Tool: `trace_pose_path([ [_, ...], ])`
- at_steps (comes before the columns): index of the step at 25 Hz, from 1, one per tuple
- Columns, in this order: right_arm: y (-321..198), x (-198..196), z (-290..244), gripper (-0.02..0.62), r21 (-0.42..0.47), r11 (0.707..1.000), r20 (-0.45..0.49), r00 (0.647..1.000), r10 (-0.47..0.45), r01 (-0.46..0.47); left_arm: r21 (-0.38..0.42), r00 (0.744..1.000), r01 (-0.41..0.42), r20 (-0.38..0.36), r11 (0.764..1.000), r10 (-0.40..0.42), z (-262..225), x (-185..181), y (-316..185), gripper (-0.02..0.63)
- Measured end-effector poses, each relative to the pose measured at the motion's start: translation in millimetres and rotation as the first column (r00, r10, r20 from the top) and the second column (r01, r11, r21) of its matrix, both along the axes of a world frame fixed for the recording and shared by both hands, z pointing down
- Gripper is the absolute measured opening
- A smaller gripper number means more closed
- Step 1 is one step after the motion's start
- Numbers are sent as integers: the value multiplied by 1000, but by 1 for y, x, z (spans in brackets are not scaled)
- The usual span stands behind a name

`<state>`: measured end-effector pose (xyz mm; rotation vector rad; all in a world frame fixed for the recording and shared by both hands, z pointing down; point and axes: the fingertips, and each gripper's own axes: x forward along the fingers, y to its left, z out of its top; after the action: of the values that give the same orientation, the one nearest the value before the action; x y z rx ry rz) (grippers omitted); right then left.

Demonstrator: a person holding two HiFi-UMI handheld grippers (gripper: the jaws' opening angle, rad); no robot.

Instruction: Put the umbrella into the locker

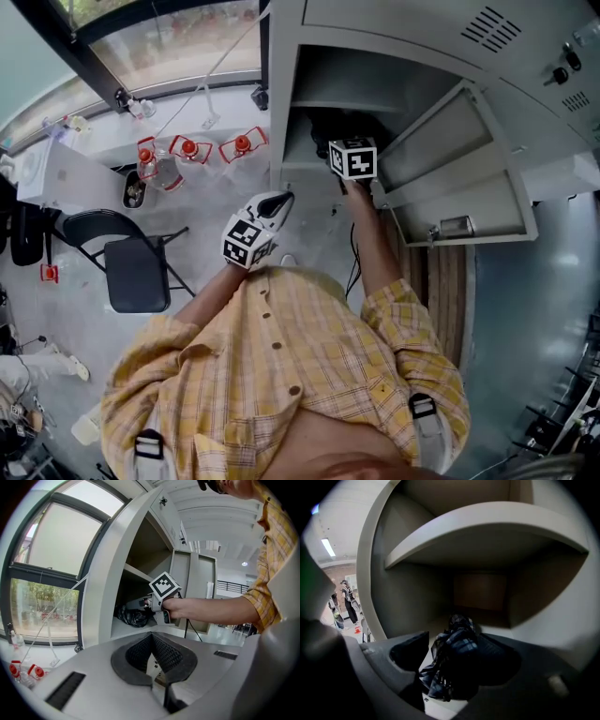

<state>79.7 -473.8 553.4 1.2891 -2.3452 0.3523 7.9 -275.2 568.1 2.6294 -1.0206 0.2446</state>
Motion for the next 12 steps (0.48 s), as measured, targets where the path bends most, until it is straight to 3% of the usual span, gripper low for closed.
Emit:
trace_pose_path([
  [6, 17, -1, -16, 308, 45, 999, 36, 999, 0, -2, -1, 1000, -14, -3, 1000, 14, -1, 1, 6, 5],
  [8, 23, -1, -22, 253, 60, 998, 51, 999, 0, -3, 1, 1000, -14, -4, 1000, 14, -1, 1, 8, 5],
  [12, 34, 2, -29, 219, 77, 997, 81, 997, 13, -19, 7, 1000, -15, -2, 1000, 15, -3, 0, 11, 5],
])
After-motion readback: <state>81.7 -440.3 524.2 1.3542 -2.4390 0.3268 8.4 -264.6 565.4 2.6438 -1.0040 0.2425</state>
